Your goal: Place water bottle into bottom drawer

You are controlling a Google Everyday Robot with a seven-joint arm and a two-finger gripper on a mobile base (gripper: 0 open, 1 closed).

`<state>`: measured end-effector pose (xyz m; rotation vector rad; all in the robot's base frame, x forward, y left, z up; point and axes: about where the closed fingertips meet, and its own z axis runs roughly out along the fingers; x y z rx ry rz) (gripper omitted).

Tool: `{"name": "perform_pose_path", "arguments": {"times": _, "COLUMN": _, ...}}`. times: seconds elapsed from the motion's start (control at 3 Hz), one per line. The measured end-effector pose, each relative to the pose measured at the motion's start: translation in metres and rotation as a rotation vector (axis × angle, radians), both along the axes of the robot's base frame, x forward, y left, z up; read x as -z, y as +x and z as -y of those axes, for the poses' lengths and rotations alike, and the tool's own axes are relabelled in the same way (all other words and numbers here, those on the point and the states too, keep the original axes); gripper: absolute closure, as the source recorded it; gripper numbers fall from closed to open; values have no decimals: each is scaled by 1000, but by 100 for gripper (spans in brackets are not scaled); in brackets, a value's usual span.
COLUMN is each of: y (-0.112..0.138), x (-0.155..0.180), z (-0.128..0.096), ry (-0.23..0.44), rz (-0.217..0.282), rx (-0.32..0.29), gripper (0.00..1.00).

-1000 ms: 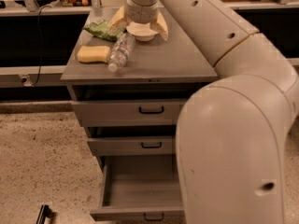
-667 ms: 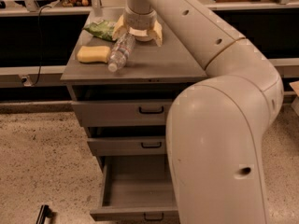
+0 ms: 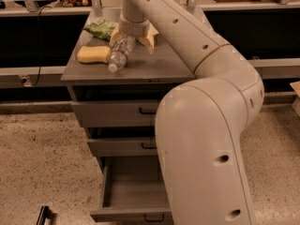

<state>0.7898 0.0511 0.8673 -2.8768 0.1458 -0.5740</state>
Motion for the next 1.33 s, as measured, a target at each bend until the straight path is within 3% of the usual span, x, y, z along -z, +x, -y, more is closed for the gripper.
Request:
{"name": "perform_pose_path", "arguments": {"times": 0.33, "y": 6, "x": 13, "z": -11, "ry": 30, "rz": -22, "rx": 8, "gripper": 16}}
{"name": "perform_pose_path", "arguments": {"times": 0.67, "y": 9, "x": 23, "z": -12, "ry": 53, "rz": -45, "rx": 25, "gripper": 33}}
{"name": "perform_pose_path", "arguments": {"times": 1.0, "y": 5, "x": 19, "z": -15, "ry": 99, "rz": -73, "rx": 46, "gripper": 57}}
{"name": "perform_pose_path", "arguments": {"times": 1.33, "y": -7, "x": 12, "z": -6, "ry": 137, "rz": -127, "rx": 116, "gripper": 81}}
